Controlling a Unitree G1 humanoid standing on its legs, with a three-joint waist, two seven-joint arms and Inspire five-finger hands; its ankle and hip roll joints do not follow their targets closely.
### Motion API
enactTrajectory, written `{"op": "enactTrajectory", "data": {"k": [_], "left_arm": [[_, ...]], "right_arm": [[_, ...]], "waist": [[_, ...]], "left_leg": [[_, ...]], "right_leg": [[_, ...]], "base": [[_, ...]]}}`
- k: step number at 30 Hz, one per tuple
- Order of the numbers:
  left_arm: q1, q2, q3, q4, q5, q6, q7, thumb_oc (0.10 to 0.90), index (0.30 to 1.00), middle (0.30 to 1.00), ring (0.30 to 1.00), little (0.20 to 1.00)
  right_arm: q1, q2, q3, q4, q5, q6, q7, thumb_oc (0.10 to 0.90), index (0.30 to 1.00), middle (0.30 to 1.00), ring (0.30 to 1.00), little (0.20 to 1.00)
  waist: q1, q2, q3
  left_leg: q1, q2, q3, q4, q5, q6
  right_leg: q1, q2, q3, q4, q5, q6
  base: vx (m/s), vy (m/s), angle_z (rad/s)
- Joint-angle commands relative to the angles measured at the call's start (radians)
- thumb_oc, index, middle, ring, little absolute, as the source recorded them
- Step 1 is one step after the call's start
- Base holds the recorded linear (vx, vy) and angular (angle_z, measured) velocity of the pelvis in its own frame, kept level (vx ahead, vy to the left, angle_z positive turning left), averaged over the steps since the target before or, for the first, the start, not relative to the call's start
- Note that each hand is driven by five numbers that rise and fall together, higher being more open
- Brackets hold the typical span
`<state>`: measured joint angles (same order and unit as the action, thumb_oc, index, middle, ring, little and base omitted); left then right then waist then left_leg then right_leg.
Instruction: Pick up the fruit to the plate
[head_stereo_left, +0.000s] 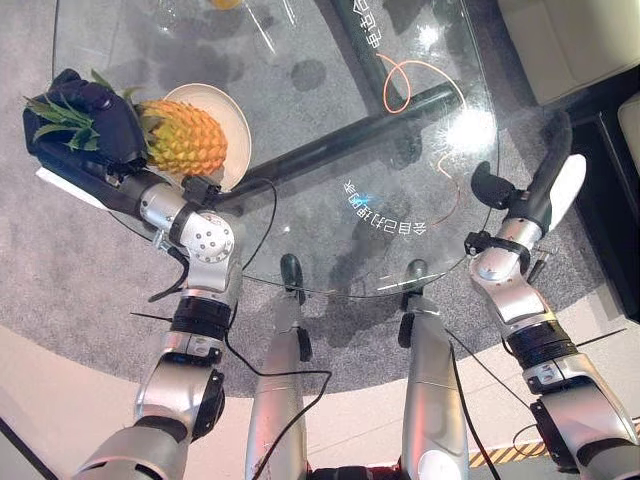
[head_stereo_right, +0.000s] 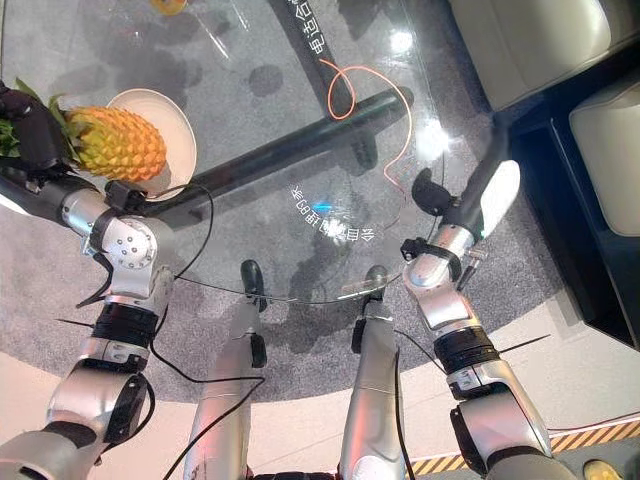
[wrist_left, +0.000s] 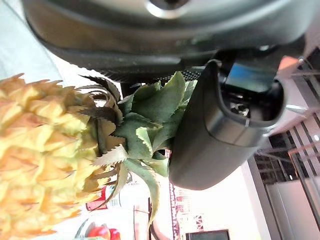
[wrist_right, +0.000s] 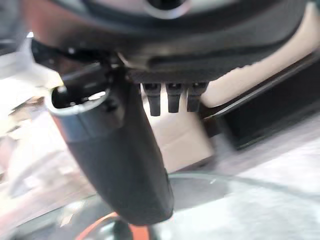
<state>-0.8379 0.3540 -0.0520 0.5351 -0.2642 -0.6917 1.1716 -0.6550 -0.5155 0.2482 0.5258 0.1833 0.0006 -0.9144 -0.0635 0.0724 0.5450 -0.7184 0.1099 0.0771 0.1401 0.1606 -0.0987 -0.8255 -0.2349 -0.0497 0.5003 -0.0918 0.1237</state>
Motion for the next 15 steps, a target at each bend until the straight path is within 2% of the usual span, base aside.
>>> {"op": "enactTrajectory", "data": {"k": [1,4,8,11,15], "left_arm": [[-0.152,0.151,0.044,0.01,0.073,-0.124,0.041,0.1,0.3,0.3,0.3,0.2],[-0.209,0.215,0.023,0.114,0.048,-0.114,0.064,0.1,0.3,0.3,0.3,0.2],[-0.275,0.263,-0.01,0.205,0.061,-0.081,0.084,0.1,0.3,0.3,0.3,0.2],[-0.313,0.283,-0.035,0.265,0.051,-0.082,0.086,0.1,0.3,0.3,0.3,0.2],[-0.345,0.298,-0.068,0.31,0.047,-0.057,0.081,0.1,0.3,0.3,0.3,0.2]], "right_arm": [[-0.028,-0.062,-0.05,0.027,0.07,-0.088,-0.085,0.8,0.9,0.9,0.9,0.9],[-0.023,-0.077,-0.041,0.181,0.161,-0.124,-0.061,0.8,0.9,0.9,0.9,0.9],[-0.02,-0.072,-0.05,0.338,0.216,-0.168,-0.017,0.8,0.9,0.9,0.9,0.9],[-0.017,-0.062,-0.067,0.466,0.269,-0.208,0.034,0.8,0.9,0.9,0.9,0.9],[-0.008,-0.057,-0.079,0.597,0.281,-0.221,0.097,0.8,0.9,0.9,0.9,0.9]], "waist": [[0.0,-0.034,-0.025],[-0.006,-0.035,-0.025],[-0.011,-0.042,-0.025],[-0.015,-0.044,-0.025],[-0.016,-0.041,-0.025]], "left_leg": [[-0.002,-0.007,0.028,0.124,-0.135,-0.005],[-0.009,0.0,0.031,0.138,-0.139,-0.008],[-0.019,0.007,0.031,0.155,-0.147,-0.008],[-0.025,0.012,0.033,0.165,-0.151,-0.008],[-0.028,0.014,0.035,0.175,-0.157,-0.005]], "right_leg": [[0.042,0.027,-0.08,-0.102,0.051,-0.01],[0.037,0.028,-0.08,-0.094,0.045,-0.017],[0.033,0.032,-0.082,-0.089,0.04,-0.022],[0.031,0.035,-0.078,-0.088,0.038,-0.025],[0.029,0.04,-0.076,-0.082,0.036,-0.027]], "base": [[0.0,0.0,0.0],[0.0,0.0,0.0],[0.0,-0.013,-0.03],[0.0,-0.005,-0.01],[0.0,0.0,0.0]]}}
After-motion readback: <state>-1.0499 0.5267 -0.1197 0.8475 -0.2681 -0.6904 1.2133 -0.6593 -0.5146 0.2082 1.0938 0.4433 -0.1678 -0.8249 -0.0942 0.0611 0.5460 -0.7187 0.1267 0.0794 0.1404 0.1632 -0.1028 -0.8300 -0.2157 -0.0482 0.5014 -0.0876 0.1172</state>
